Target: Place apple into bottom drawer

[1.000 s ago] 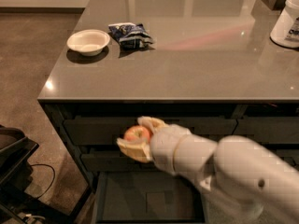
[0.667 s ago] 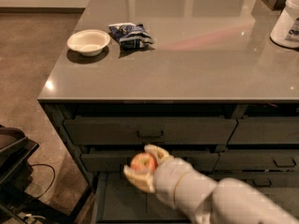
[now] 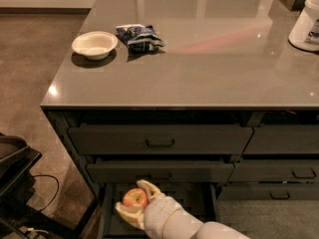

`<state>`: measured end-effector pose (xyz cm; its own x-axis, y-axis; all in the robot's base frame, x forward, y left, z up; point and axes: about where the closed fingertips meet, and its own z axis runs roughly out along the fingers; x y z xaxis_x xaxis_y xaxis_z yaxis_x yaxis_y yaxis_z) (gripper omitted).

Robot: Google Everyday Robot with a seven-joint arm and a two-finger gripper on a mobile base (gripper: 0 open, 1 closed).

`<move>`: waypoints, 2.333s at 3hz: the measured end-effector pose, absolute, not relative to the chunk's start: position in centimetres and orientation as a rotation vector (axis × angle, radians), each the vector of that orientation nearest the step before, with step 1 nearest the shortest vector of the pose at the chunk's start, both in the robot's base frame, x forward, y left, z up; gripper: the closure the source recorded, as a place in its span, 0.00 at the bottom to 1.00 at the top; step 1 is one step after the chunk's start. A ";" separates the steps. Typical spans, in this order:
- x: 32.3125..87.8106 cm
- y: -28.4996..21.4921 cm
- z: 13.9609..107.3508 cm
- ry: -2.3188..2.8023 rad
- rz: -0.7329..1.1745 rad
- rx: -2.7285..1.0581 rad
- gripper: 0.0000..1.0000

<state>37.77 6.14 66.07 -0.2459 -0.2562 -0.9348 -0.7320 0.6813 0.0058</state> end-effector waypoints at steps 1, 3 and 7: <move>38.6 5.5 64.3 1.844 0.554 -0.706 1.00; 41.4 4.3 62.6 1.822 0.532 -0.695 1.00; 46.8 -0.5 53.5 1.821 0.744 -0.696 1.00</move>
Offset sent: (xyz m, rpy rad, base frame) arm 0.0230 -0.0117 -0.0224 0.0239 0.0118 -0.0741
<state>46.84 -0.46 53.46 -0.3273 -0.1242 -0.9367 -0.7446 0.6442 0.1747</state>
